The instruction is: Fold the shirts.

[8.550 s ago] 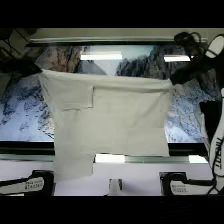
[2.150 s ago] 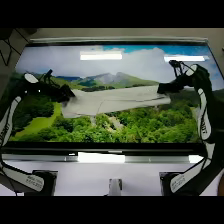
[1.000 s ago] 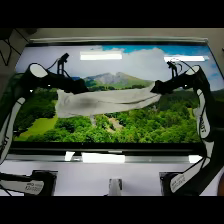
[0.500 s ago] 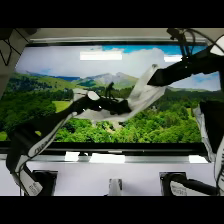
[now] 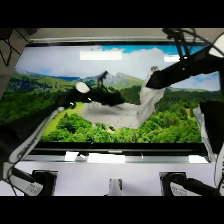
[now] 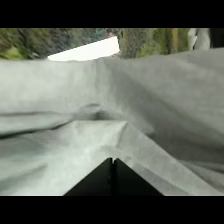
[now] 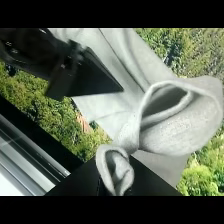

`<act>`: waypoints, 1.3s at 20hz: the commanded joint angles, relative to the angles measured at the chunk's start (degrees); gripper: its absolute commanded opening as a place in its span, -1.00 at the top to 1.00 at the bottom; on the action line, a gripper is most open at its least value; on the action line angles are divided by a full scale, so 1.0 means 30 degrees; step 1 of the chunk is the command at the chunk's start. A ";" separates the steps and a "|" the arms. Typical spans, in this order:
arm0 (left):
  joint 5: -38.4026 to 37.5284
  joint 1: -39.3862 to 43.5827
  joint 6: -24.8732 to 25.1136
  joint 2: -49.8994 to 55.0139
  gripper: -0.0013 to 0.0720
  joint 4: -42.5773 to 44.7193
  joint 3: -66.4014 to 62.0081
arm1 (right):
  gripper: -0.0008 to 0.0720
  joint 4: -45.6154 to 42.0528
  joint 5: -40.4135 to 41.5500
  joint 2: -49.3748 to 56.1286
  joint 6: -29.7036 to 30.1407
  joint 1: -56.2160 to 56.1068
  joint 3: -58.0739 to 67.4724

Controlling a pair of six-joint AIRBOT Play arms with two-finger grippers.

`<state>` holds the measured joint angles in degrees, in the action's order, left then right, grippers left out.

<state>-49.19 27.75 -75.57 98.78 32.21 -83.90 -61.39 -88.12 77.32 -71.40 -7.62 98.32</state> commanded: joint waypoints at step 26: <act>-0.4291 -1.0542 -0.1552 -1.4695 0.86 0.5763 0.0007 | -0.85 -0.0415 0.3111 0.6353 0.0663 0.1392 -0.5712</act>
<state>-61.95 -3.88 -80.18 54.78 49.52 -83.90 -64.82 -81.01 95.20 -68.53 -4.71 87.07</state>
